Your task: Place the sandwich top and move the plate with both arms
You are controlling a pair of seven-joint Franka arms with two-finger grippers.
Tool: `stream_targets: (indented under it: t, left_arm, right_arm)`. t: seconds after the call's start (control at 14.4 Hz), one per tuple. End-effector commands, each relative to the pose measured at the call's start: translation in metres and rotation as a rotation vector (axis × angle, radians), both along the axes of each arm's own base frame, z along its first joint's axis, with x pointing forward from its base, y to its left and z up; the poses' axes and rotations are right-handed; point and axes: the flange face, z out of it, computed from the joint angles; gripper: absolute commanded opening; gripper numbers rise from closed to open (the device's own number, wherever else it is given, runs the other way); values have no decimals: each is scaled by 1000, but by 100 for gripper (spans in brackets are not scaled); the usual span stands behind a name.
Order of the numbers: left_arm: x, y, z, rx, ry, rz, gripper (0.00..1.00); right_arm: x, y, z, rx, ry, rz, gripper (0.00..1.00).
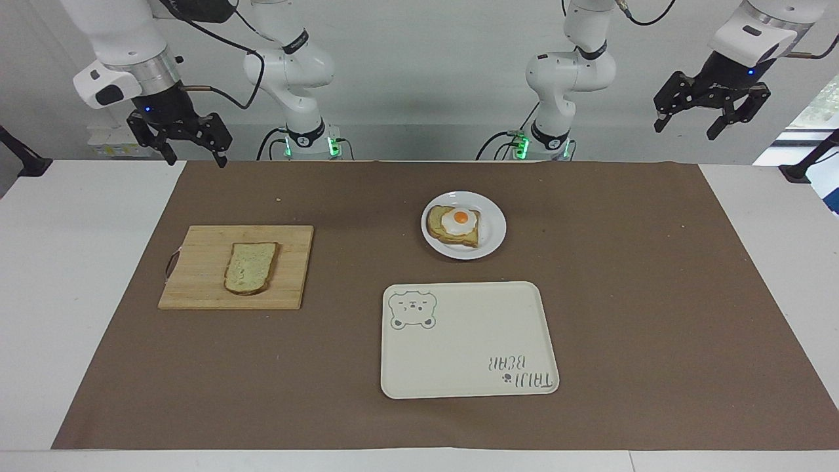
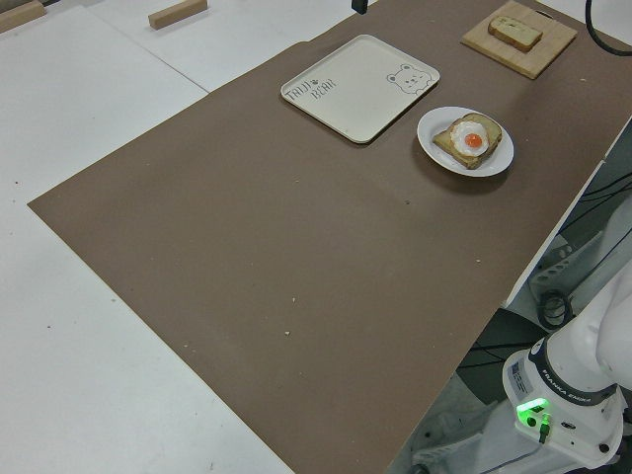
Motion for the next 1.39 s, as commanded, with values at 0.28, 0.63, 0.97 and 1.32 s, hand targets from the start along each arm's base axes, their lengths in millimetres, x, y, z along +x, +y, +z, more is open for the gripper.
stream_targets:
  t: [0.28, 0.63, 0.97, 1.32]
  left_arm:
    - [-8, 1, 1, -6, -2, 11, 100]
    - [-8, 2, 0, -7, -1, 11, 100]
    - [-8, 2, 1, -7, -2, 11, 100]
    - [-8, 2, 0, -7, -1, 11, 100]
  right_arm:
    - [5, -12, -25, 24, -35, -6, 100]
    - [13, -22, -75, 27, -31, -2, 100]
    - [30, -50, -130, 75, -28, 24, 100]
    - [39, -65, -194, 91, -53, 37, 100]
